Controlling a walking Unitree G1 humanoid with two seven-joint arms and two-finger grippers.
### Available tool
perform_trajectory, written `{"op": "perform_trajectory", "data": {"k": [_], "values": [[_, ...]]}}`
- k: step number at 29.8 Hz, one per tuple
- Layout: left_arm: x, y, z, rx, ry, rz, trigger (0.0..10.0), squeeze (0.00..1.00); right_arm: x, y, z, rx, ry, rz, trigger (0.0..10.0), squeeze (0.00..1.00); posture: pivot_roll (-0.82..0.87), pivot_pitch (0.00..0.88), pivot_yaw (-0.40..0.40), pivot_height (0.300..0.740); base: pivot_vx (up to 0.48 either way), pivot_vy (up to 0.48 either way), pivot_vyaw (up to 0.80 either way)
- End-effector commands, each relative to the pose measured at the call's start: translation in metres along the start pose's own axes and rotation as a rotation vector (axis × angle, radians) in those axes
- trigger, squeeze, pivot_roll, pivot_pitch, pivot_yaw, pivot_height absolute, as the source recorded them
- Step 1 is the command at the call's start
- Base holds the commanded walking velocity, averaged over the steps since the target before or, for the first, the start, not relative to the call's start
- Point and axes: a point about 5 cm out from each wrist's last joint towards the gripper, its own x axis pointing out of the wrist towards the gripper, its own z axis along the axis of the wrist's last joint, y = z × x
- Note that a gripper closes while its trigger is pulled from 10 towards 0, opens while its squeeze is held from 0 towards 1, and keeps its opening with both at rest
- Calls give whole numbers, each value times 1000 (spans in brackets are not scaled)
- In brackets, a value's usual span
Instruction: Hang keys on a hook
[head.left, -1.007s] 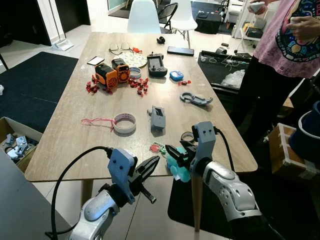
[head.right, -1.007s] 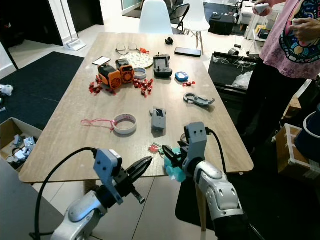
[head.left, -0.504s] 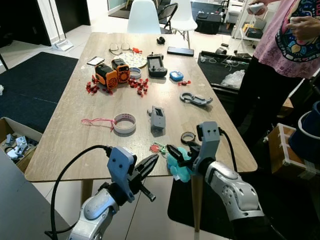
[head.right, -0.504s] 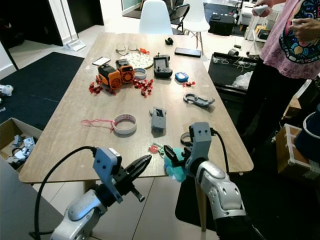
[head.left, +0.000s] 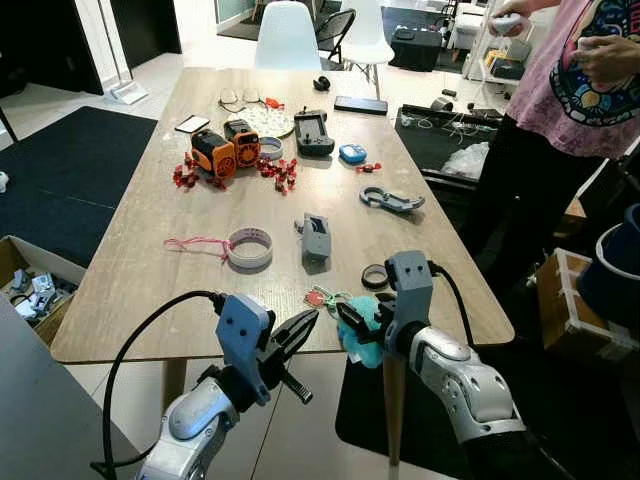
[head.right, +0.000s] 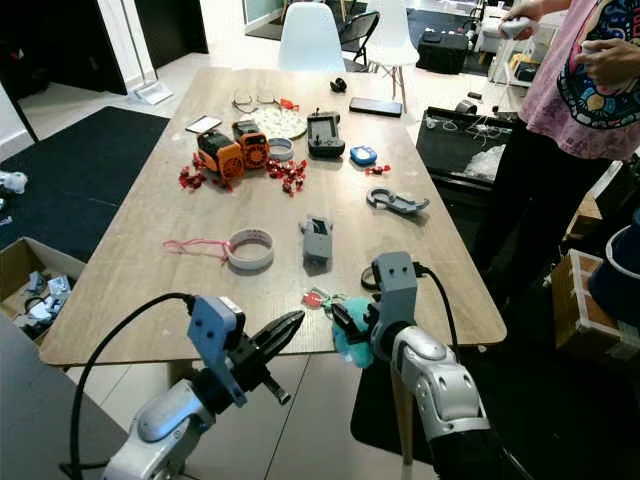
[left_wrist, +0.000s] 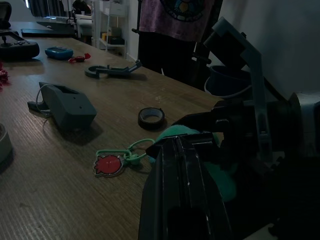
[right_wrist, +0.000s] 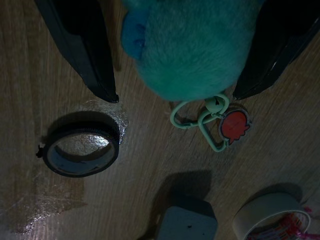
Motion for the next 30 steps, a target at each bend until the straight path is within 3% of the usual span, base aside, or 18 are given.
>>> {"op": "perform_trajectory", "data": {"k": [1,18,19,20,21,22,23,25,27,29,30], "values": [[0,-1,-5,-7,30,0,10000,0,0,-4,-8,-4,37,-19,10000,0,66,41,-49,740,0,0,0],[0,-2,-7,-2,40,-1,10000,0,-1,-13,-21,-6,86,-66,9843,0,64,46,-48,740,0,0,0],[0,-2,-7,-1,41,-1,10000,0,-1,-14,-22,-1,91,-69,8039,0,64,47,-48,740,0,0,0],[0,-2,-7,-1,42,-2,10000,0,-1,-15,-23,2,94,-70,8039,0,64,47,-48,740,0,0,0],[0,-3,-7,0,43,-2,10000,0,-1,-15,-24,7,97,-73,5529,0,66,48,-48,740,0,0,0],[0,-3,-7,0,44,-2,10000,0,-1,-15,-25,11,98,-74,4627,0,66,48,-48,740,0,0,0],[0,-3,-7,0,44,-2,10000,0,-1,-15,-25,11,98,-74,4627,0,66,48,-48,740,0,0,0],[0,-3,-7,0,45,-2,10000,0,-1,-16,-26,19,100,-77,3098,0,66,49,-48,740,0,0,0],[0,-3,-7,0,46,-1,10000,0,-1,-17,-26,21,101,-79,3098,0,66,49,-48,740,0,0,0],[0,-3,-7,1,46,-1,10000,0,-1,-17,-27,27,101,-81,1020,0,65,51,-47,740,0,0,0],[0,-3,-7,1,46,-1,10000,0,-1,-17,-27,27,101,-81,1020,0,65,51,-47,740,0,0,0]]}}
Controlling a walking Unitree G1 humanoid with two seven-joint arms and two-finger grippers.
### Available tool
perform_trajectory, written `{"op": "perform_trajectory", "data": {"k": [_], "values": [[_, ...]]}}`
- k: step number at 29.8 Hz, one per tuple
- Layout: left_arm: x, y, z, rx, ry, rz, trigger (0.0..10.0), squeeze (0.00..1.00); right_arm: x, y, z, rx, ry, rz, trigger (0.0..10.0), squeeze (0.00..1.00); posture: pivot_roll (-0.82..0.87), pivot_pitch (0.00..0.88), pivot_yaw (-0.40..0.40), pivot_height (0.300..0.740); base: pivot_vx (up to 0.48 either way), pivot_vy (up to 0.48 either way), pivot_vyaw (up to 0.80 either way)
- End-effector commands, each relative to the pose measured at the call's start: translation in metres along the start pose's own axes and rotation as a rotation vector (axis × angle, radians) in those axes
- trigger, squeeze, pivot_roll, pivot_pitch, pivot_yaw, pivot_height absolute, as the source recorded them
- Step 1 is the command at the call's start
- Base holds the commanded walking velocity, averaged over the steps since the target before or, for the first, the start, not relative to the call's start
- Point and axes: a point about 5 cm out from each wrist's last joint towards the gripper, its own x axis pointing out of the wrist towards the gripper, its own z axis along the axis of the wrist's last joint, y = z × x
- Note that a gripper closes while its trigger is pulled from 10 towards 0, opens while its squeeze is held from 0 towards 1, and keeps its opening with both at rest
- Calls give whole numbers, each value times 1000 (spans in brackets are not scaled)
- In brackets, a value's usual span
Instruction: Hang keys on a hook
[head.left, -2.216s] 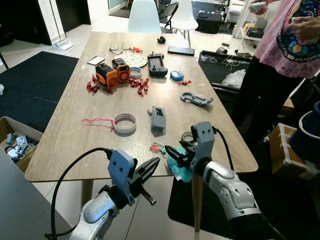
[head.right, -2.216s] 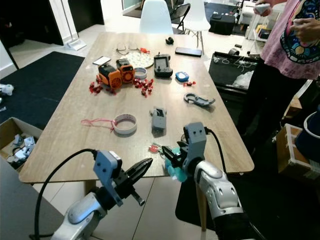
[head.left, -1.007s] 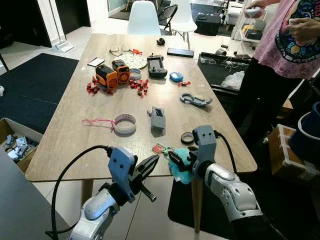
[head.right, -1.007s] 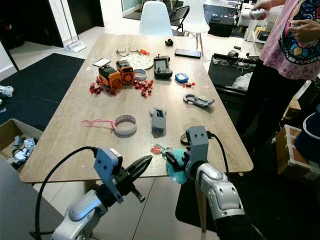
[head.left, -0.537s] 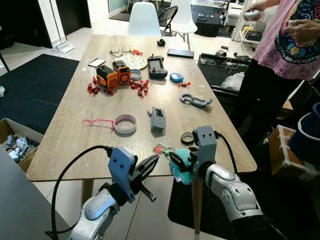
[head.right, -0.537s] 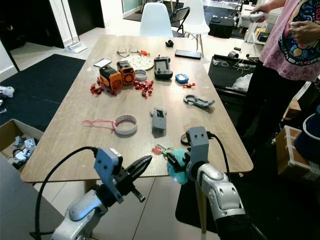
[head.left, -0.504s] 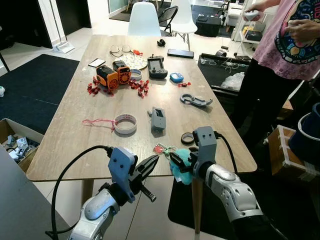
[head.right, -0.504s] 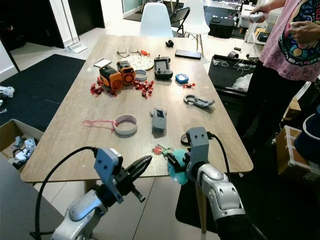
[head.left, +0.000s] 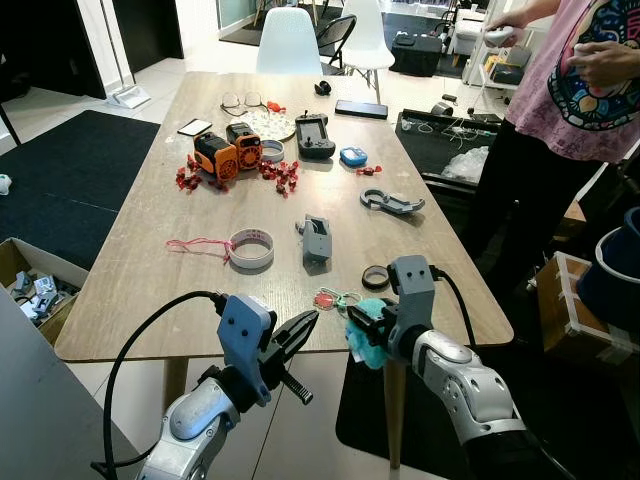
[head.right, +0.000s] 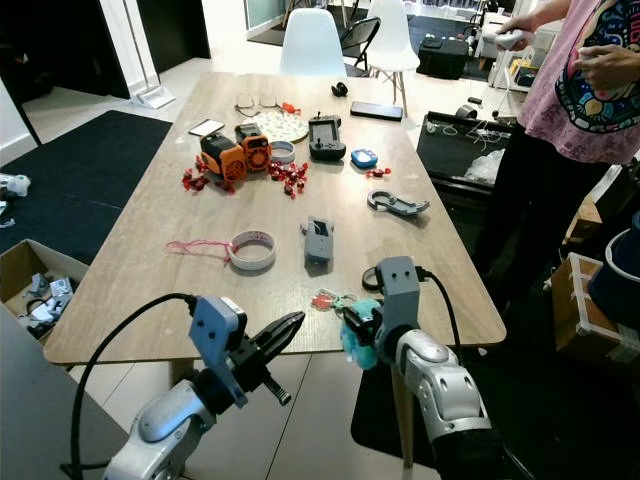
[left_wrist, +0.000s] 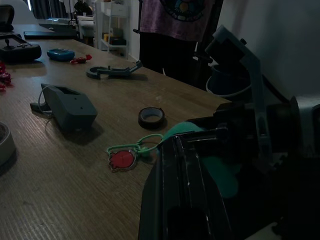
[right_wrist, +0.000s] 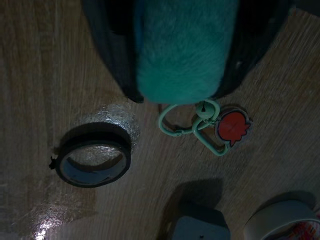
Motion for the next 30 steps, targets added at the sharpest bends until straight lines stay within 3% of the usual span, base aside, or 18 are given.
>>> {"op": "perform_trajectory", "data": {"k": [1,18,20,22,23,26,30], "values": [[0,-2,-6,-10,35,-6,10000,0,-2,-9,-18,27,74,-47,0,0,64,51,-46,740,0,0,0],[1,-2,-7,-4,42,-1,10000,0,0,-13,-16,58,46,-55,0,0,70,57,-48,740,0,0,0],[1,-1,-7,-3,40,0,10000,0,0,-14,-10,70,-2,-57,0,0,70,56,-48,740,0,0,0],[1,-1,-6,-2,36,3,10000,0,-4,-18,23,139,-265,-63,0,0,70,58,-47,740,0,0,0],[1,-1,-6,-2,36,3,10000,0,-4,-18,23,139,-265,-63,0,0,70,58,-47,740,0,0,0],[0,0,-5,-3,30,8,10000,0,-22,-32,60,192,-561,-117,0,0,67,57,-45,740,0,0,0],[0,1,-5,-3,29,9,10000,0,-34,-39,73,178,-678,-157,0,0,65,57,-44,740,0,0,0]]}}
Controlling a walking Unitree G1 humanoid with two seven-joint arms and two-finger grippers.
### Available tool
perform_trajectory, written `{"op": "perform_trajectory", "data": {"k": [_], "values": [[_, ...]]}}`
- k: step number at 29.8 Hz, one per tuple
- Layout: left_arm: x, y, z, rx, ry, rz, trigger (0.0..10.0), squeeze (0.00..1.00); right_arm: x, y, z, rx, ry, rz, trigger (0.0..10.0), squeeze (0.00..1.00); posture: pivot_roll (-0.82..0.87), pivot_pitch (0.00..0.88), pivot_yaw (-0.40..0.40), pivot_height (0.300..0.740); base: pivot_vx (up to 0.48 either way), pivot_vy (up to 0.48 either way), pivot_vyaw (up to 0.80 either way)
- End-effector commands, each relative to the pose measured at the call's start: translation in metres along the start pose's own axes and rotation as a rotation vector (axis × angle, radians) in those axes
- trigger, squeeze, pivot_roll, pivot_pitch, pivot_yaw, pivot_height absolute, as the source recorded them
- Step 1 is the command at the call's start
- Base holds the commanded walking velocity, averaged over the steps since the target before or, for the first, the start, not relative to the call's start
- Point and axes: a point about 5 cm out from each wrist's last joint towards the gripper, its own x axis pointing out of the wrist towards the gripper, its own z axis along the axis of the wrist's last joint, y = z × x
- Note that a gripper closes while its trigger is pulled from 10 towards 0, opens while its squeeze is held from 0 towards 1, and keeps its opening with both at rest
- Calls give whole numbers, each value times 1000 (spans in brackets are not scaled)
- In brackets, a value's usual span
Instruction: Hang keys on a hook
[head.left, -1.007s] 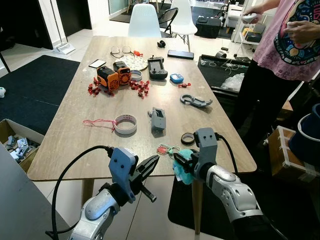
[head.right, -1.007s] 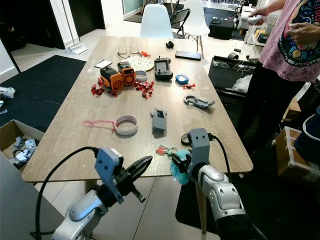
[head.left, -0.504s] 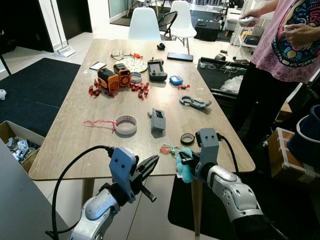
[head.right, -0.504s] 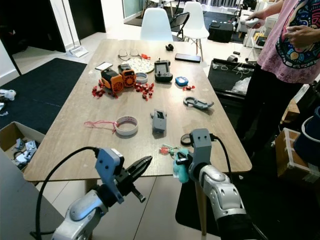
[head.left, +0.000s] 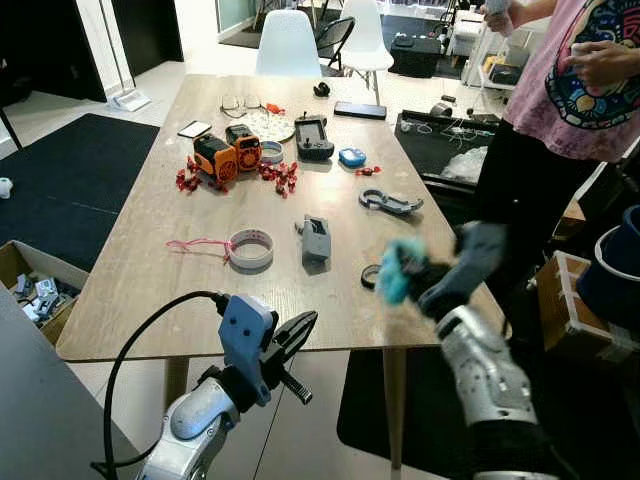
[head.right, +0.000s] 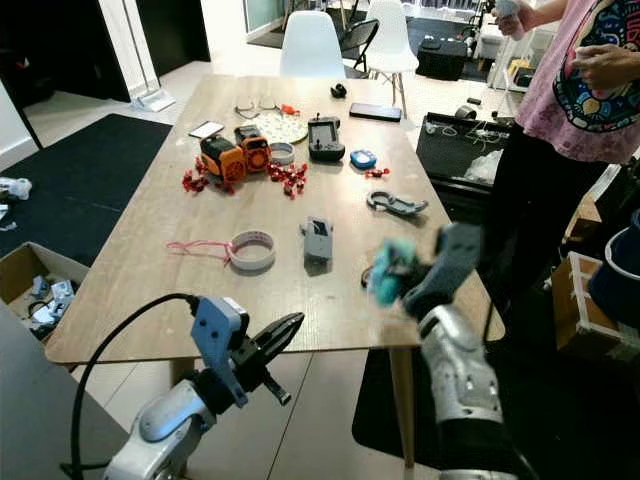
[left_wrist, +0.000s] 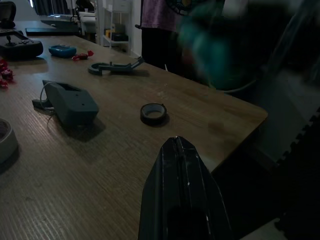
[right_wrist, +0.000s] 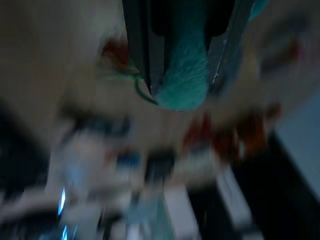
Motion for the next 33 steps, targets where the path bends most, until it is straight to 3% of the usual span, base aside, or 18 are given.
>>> {"op": "perform_trajectory", "data": {"k": [1,9,11,16,19,21,24,26,27,29,31,32,33], "values": [[0,-1,-4,-7,14,-3,10000,0,-4,-6,8,-1,-66,-30,0,0,64,56,-45,740,0,0,0],[-1,0,-4,-5,14,-1,10000,0,-10,-16,23,-30,-178,-97,0,0,65,57,-46,740,0,0,0],[-4,2,-4,7,-1,7,10000,0,-19,-38,30,-58,-237,-211,0,0,66,57,-44,740,0,0,0],[-6,4,-4,12,-10,14,10000,0,-28,-57,31,-63,-260,-294,0,0,67,57,-44,740,0,0,0],[-8,5,-6,10,-7,20,10000,0,-55,-104,24,-66,-225,-478,0,0,62,57,-46,740,0,0,0],[-8,5,-6,10,-7,20,10000,0,-55,-104,24,-66,-225,-478,0,0,62,57,-46,740,0,0,0],[-11,5,-10,12,-2,29,10000,0,-88,-142,1,-91,-110,-648,0,0,62,57,-52,740,0,0,0],[-11,5,-10,12,-2,29,10000,0,-88,-142,1,-91,-110,-648,0,0,62,57,-52,740,0,0,0],[-12,5,-11,16,3,32,10000,0,-104,-154,-16,-89,-28,-716,0,0,60,54,-55,740,0,0,0],[-12,5,-11,16,3,32,10000,0,-104,-154,-16,-89,-28,-716,0,0,60,54,-55,740,0,0,0],[-14,5,-14,25,6,45,10000,0,-144,-163,-72,-37,242,-814,0,0,76,50,-71,740,0,0,0],[-14,5,-14,25,6,45,10000,0,-144,-163,-72,-37,242,-814,0,0,76,50,-71,740,0,0,0],[-16,6,-14,27,-2,56,10000,0,-162,-158,-98,-10,379,-805,0,0,86,45,-82,740,0,0,0]]}}
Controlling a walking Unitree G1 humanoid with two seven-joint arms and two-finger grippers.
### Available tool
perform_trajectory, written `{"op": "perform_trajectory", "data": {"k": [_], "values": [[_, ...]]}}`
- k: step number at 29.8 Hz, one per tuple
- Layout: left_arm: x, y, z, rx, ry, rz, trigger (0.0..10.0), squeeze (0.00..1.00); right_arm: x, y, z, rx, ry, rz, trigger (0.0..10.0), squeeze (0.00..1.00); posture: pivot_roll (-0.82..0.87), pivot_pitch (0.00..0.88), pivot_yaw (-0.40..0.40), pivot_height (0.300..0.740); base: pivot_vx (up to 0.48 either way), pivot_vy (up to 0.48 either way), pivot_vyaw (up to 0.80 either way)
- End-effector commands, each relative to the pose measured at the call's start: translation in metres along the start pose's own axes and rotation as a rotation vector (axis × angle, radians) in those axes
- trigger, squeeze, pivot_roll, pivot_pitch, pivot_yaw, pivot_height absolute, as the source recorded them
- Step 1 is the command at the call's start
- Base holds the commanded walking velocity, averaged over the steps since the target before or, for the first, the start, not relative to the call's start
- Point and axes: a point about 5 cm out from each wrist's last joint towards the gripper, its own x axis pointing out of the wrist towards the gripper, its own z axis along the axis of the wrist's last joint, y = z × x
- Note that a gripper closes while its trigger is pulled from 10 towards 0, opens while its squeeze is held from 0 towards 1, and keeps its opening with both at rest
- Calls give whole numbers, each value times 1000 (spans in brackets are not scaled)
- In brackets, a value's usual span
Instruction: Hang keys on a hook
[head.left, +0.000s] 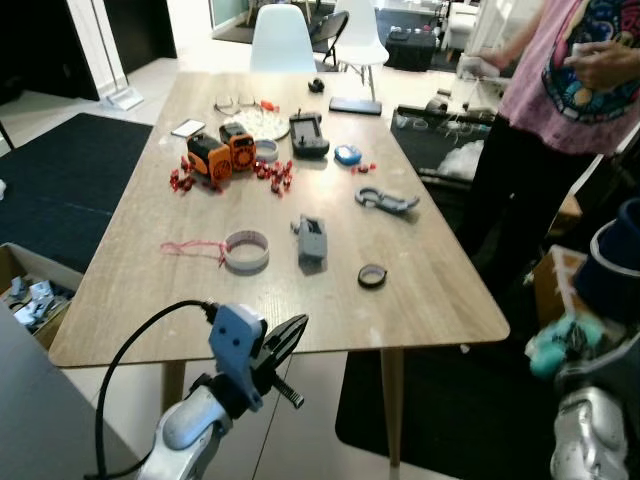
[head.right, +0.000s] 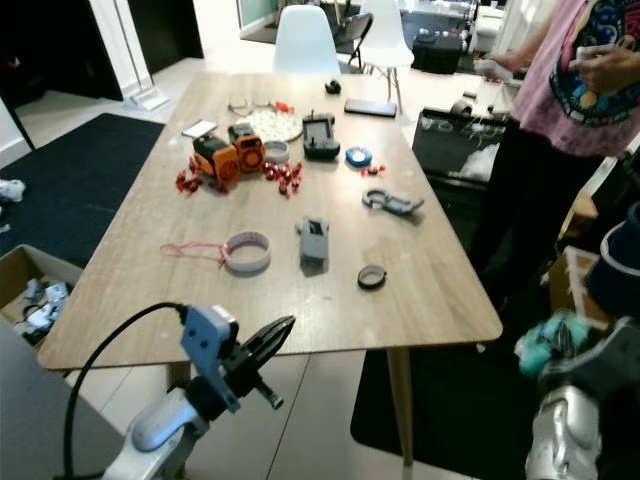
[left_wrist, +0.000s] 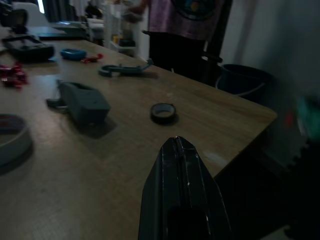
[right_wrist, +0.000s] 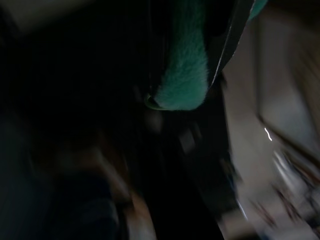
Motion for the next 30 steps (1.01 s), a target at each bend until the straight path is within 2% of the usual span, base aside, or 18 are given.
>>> {"op": "perform_trajectory", "data": {"k": [1,3,4,6,10,13,14,15,16,17,18,20,22,24,26,28,29,30], "values": [[-4,1,-6,9,22,11,10000,0,-12,-9,-32,-25,147,-9,0,0,86,45,-82,740,0,0,0],[-10,2,-5,15,-7,21,10000,0,-35,-8,-73,-96,327,66,0,0,100,38,-89,740,0,0,0],[-10,2,-5,15,-7,21,10000,0,-35,-8,-73,-96,327,66,0,0,100,38,-89,740,0,0,0],[-20,2,-8,14,-20,21,10000,0,-51,-4,-96,-151,432,144,0,0,98,33,-87,740,0,0,0],[-27,2,-13,14,-9,18,10000,0,-57,-2,-104,-182,469,178,0,0,98,32,-87,740,0,0,0],[-62,7,-49,14,143,50,10000,0,-72,-2,-120,-293,553,261,0,0,98,25,-79,740,0,0,0],[-62,7,-49,14,143,50,10000,0,-72,-2,-120,-293,553,261,0,0,98,25,-79,740,0,0,0],[-74,8,-60,10,195,69,10000,0,-74,-3,-122,-313,563,272,0,0,93,22,-74,740,0,0,0],[-74,8,-60,10,195,69,10000,0,-74,-3,-122,-313,563,272,0,0,93,22,-74,740,0,0,0],[-84,9,-71,-4,241,110,10000,0,-75,-4,-123,-328,569,281,0,0,92,21,-73,740,0,0,0],[-84,9,-71,-4,241,110,10000,0,-75,-4,-123,-328,569,281,0,0,92,21,-73,740,0,0,0],[-99,10,-86,-50,302,206,10000,0,-74,-4,-123,-338,570,289,0,0,91,24,-76,740,0,0,0],[-99,10,-86,-50,302,206,10000,0,-74,-4,-123,-338,570,289,0,0,91,24,-76,740,0,0,0],[-105,9,-98,-102,336,315,10000,0,-72,-1,-123,-344,568,304,0,0,92,24,-79,740,0,0,0],[-107,9,-104,-121,357,364,10000,0,-71,2,-123,-352,568,317,0,0,91,25,-79,740,0,0,0],[-107,9,-104,-121,357,364,10000,0,-71,2,-123,-352,568,317,0,0,91,25,-79,740,0,0,0],[-120,15,-123,-165,426,519,10000,0,-70,9,-125,-370,577,344,0,0,88,25,-77,740,0,0,0],[-128,18,-132,-189,464,596,10000,0,-70,11,-126,-376,583,353,0,0,88,24,-77,740,0,0,0]]}}
